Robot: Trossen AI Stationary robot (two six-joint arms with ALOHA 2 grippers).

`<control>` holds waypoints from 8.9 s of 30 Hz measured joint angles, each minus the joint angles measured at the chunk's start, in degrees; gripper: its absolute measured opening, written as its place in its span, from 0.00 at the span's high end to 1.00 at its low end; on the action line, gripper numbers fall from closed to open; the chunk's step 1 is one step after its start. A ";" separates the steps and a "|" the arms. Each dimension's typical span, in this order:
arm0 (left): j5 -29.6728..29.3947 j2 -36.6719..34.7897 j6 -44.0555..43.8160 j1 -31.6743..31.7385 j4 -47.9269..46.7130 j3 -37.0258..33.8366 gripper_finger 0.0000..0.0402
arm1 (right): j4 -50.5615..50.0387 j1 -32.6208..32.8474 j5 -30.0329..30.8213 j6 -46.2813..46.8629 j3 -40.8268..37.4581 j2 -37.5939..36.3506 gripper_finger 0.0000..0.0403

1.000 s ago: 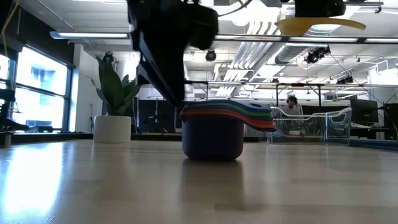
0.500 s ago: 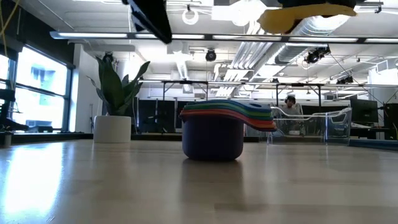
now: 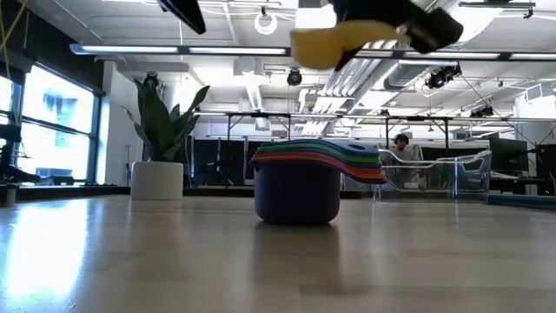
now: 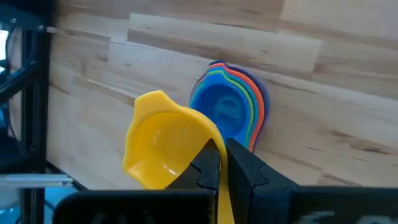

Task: Nest measuring cups in basket
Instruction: Stack the yellow measuring cup on top of the blue measuring cup, then put the nested measuring cups into the transparent bin

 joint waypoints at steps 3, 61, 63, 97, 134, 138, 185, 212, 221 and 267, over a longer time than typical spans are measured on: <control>-0.82 -0.67 -0.07 0.00 -1.75 -0.03 0.86 | 2.30 -0.02 -0.06 0.70 -0.04 2.42 1.00; -1.24 -2.14 0.11 -0.37 -9.72 0.02 0.86 | 0.50 -1.20 -3.91 1.44 0.02 9.30 0.82; 0.40 -2.99 -0.26 -0.82 -10.54 -0.02 0.86 | 0.13 -1.20 -2.73 0.69 0.02 8.31 0.82; 9.42 -63.79 -1.25 -5.73 34.39 -57.12 0.86 | -1.89 -3.19 -2.88 -3.92 0.11 1.29 0.82; -0.01 -81.81 6.19 -5.64 37.33 -73.46 0.86 | 7.85 -2.91 6.84 -28.11 8.98 1.33 0.82; -0.65 -81.68 8.81 -5.64 37.49 -73.46 0.86 | 4.29 -2.91 8.63 -33.55 15.13 1.29 0.82; -0.40 -81.68 8.22 -5.66 37.42 -73.44 0.86 | -17.55 3.13 -2.45 -19.02 22.49 18.38 0.50; -0.42 -81.68 8.22 -5.65 37.45 -73.42 0.86 | -15.29 2.84 -5.65 -14.09 22.49 27.43 0.10; -0.42 -81.68 8.22 -5.64 37.43 -73.42 0.86 | -15.49 2.84 -6.27 -12.56 22.49 29.78 0.16; -0.43 -81.68 8.22 -5.64 37.45 -73.42 0.86 | -13.92 2.50 -5.94 -6.07 22.08 30.65 0.68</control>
